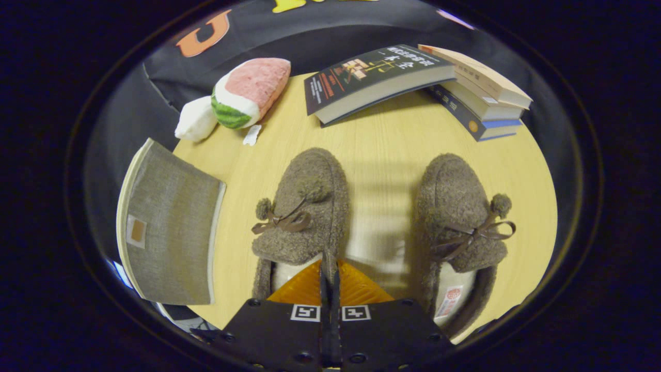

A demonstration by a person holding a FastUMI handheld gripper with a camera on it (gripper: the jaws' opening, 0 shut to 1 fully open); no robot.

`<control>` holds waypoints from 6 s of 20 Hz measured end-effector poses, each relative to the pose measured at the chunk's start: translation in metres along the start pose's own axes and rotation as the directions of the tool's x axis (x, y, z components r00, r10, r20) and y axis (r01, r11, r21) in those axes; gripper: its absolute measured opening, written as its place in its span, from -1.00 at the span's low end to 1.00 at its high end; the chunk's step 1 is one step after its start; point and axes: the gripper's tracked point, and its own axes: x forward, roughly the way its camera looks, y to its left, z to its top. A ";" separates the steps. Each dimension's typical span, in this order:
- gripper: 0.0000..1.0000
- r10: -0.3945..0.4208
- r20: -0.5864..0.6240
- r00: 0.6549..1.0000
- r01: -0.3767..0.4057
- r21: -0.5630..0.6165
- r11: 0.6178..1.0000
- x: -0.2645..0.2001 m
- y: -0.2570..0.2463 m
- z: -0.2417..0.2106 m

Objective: Open the storage box then place both shoes into the box .Put the left shoe in first, then the right shoe, with the right side of both shoes facing outward in a uniform manner.

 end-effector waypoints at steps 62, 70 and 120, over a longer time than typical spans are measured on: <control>-0.08 0.047 -0.171 0.984 -0.037 0.062 0.997 0.007 0.331 -0.033; 0.93 0.189 -0.120 0.975 -0.197 -0.061 0.978 -0.096 0.306 -0.025; -0.98 -0.172 -0.095 0.981 0.185 0.154 0.971 -0.031 -0.150 -0.004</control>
